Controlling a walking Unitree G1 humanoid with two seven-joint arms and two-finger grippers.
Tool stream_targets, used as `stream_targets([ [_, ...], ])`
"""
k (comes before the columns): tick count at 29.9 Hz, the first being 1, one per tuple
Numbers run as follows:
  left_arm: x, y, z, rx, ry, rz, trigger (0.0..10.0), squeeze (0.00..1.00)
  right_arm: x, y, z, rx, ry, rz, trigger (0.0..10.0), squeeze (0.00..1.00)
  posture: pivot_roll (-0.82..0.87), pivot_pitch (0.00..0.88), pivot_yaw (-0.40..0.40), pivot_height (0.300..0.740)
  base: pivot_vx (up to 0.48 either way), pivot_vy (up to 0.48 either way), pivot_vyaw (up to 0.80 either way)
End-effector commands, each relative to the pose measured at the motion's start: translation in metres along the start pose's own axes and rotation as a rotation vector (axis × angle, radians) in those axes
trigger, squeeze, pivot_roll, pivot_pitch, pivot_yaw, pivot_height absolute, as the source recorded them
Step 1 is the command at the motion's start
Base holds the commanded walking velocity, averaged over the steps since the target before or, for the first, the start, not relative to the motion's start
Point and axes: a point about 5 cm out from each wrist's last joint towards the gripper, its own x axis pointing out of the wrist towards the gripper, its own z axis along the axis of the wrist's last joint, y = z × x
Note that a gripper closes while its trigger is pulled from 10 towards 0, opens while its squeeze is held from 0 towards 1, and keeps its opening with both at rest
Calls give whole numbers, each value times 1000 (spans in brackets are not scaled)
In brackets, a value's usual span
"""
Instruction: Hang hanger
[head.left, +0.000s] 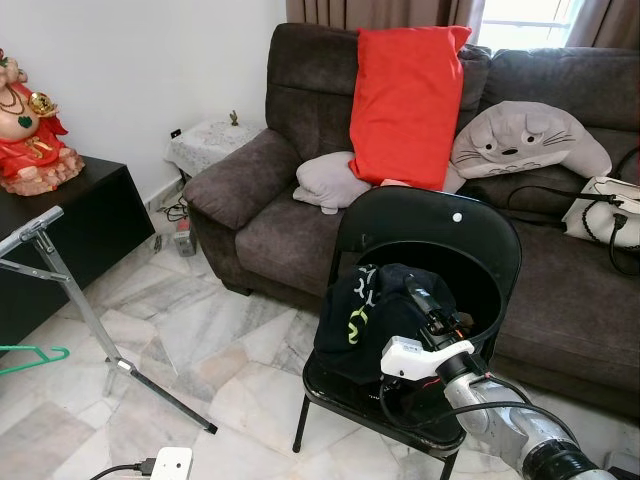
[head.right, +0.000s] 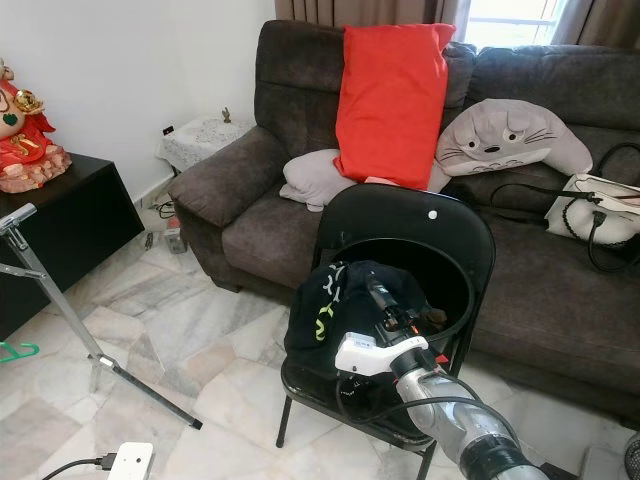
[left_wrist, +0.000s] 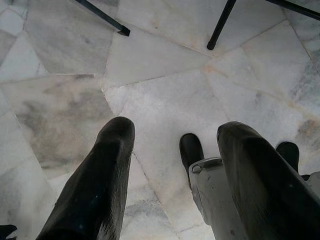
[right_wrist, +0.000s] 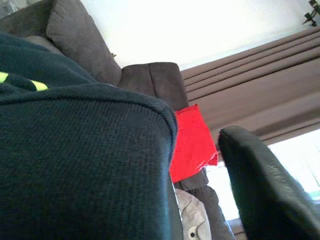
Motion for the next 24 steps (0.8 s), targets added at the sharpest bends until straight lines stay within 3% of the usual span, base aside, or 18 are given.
stream_targets([
  [1, -1, 4, -2, 11, 10, 8, 10000, 0, 1, -4, 2, 40, 10, -45, 0, 0, -40, 0, 93, 740, 0, 0, 0],
  [16, -1, 3, -2, 12, 14, 7, 10000, 0, 0, -12, -3, 115, 107, -109, 0, 0, -39, 0, 90, 740, 0, 0, 0],
  [24, -1, 3, -2, 13, 15, 8, 10000, 0, 2, -16, -11, 254, 237, -164, 0, 0, -37, 0, 87, 740, 0, 0, 0],
])
